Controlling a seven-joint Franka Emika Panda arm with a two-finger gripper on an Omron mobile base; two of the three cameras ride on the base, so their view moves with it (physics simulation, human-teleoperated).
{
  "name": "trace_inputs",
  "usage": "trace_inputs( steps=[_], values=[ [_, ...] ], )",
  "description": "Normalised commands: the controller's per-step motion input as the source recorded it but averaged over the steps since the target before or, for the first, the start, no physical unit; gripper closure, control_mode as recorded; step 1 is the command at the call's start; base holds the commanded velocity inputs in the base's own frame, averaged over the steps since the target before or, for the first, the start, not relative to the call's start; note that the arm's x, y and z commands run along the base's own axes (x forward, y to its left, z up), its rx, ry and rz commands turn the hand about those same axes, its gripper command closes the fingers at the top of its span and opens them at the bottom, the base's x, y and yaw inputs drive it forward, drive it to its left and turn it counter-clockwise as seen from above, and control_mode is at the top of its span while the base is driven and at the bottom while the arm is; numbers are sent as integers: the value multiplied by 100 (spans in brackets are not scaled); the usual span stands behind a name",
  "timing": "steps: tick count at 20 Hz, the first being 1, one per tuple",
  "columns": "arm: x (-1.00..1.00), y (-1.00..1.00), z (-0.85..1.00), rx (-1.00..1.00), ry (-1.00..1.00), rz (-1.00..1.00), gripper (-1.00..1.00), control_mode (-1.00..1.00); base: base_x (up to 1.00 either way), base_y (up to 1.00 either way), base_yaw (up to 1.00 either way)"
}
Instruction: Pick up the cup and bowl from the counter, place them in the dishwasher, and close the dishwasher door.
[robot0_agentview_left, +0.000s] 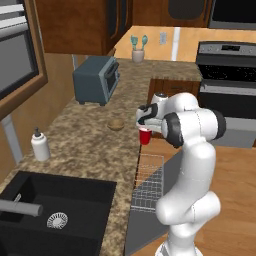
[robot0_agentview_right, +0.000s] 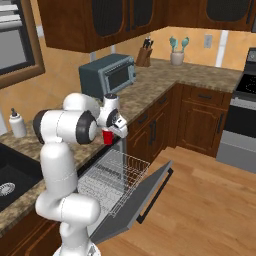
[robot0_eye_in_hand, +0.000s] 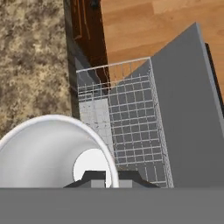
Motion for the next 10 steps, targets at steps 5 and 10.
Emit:
trace_inputs(
  steps=[5, 10],
  values=[
    [0, -91, -26, 15, 7, -1, 100, -100, 0, 0, 0],
    [16, -64, -57, 20, 11, 0, 100, -100, 0, 0, 0]
  ],
)
